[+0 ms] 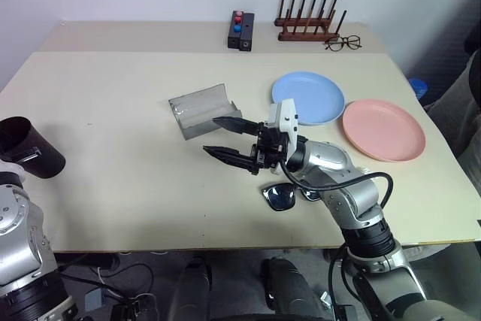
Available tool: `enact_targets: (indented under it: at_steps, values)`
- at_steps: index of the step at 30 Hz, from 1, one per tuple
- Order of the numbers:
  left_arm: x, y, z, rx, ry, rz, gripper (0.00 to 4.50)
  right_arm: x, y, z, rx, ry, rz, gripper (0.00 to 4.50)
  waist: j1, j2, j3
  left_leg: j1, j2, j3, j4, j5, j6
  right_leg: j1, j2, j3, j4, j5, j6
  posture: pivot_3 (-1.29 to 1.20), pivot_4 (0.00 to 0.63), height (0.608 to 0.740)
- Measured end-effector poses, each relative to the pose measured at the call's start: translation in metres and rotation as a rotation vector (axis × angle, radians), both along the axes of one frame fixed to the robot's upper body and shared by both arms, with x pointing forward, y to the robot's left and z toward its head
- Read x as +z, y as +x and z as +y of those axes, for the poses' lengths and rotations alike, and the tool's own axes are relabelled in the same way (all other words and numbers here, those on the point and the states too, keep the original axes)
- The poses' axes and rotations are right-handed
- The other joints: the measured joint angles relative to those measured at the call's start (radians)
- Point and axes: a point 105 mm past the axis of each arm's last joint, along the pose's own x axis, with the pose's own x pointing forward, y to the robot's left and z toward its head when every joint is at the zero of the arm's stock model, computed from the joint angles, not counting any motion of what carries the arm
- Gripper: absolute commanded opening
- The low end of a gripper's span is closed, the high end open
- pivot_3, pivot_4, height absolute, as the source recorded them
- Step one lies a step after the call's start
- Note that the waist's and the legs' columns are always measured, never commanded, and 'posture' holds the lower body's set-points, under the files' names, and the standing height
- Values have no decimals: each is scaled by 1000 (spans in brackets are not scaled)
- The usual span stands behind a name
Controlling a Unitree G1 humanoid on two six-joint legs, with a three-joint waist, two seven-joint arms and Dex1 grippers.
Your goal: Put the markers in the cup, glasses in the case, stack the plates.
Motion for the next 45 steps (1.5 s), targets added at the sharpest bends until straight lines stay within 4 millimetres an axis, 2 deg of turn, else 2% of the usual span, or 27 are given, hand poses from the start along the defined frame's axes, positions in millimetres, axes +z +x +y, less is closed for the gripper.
enact_targets:
  at_steps: [14,17,20,39,45]
  values:
    - [-12,9,-1,-5,-42,21,17,6,-1,3,15,7,-20,2855,-1,0,0,0,0,0,0,0,0,0,0,0,0,0,0,0,150,738]
    - [-11,11,-2,-9,-46,11,1182,6,-1,3,14,7,-20,2855,-1,0,0,0,0,0,0,0,0,0,0,0,-1,0,0,0,150,738]
    - [-10,12,-4,-5,-40,10,2607,6,-1,3,14,6,-20,2855,-1,0,0,0,0,0,0,0,0,0,0,0,-1,0,0,0,150,738]
    - [-10,12,-3,11,-50,1,2607,6,-1,3,17,6,-21,2855,-2,0,0,0,0,0,-1,0,0,0,0,0,-1,0,0,0,150,738]
    - [5,17,-3,0,-36,-34,2607,6,-1,3,15,4,-21,2855,-2,0,0,-1,0,0,-1,0,0,0,0,0,-3,0,0,0,150,738]
